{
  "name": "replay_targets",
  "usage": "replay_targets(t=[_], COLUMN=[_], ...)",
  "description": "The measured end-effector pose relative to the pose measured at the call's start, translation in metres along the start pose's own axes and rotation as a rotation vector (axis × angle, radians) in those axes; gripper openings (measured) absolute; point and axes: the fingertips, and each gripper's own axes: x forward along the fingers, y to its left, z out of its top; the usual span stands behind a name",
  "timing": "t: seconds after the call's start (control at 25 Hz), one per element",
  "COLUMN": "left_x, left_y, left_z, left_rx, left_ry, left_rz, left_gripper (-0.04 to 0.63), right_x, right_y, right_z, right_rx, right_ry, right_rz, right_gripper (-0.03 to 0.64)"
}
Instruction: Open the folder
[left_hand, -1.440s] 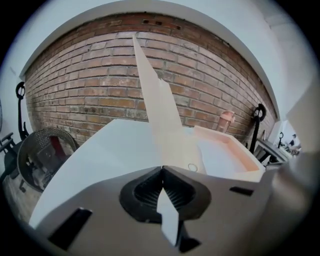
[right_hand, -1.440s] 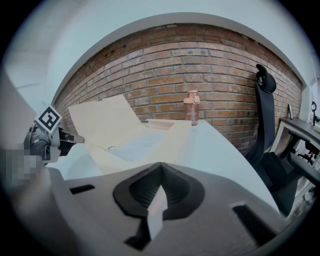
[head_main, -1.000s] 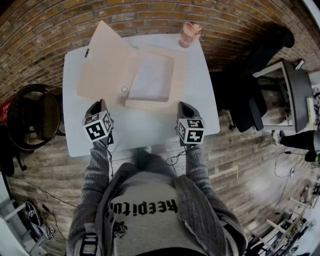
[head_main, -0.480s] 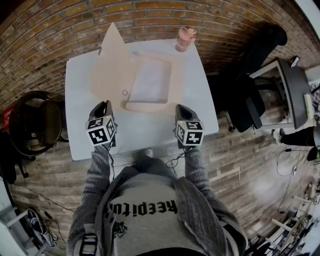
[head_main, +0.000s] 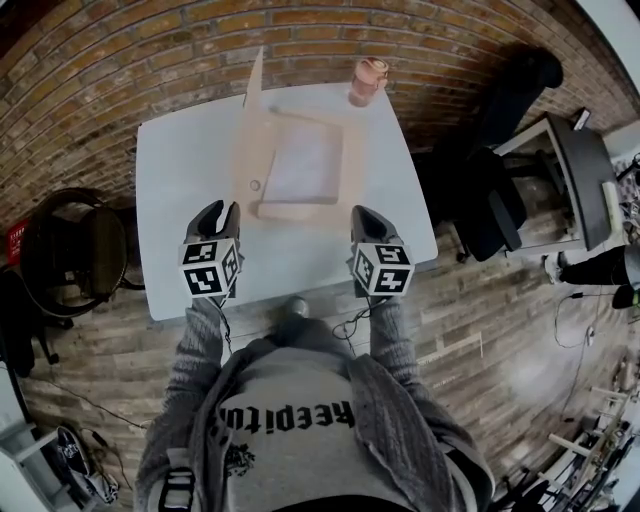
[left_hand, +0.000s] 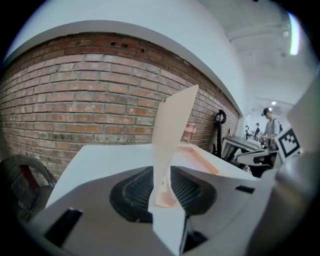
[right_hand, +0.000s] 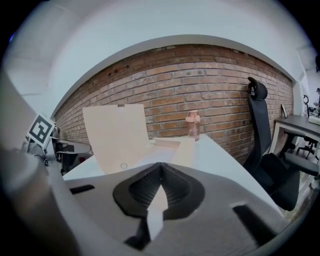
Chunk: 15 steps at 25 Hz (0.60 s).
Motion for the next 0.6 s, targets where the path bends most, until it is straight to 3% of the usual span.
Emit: replay_targets(t=[0.2, 0.36, 0.6], left_x=[-0.019, -0.037, -0.066], left_y=[-0.009, -0.011, -0.014], left_z=[0.008, 0.018, 0.034], left_rx=[0.024, 0.042, 0.038], left_ry=[-0.056, -0.116, -0.189], left_rz=[-0.033, -0.030, -0.047], left_gripper=[0.091, 0.026, 0.014], right_x=[-0.017, -0.032, -0.058], right_y=[0.010, 0.017, 0.029], right_z=[0.014, 0.024, 0.033], right_rx=[0.002, -0.010, -0.022], right_ry=[-0.057, -0.102, -0.156], right_rz=[-0.005, -0.015, -0.035], right_gripper=[0.003, 0.004, 0.004])
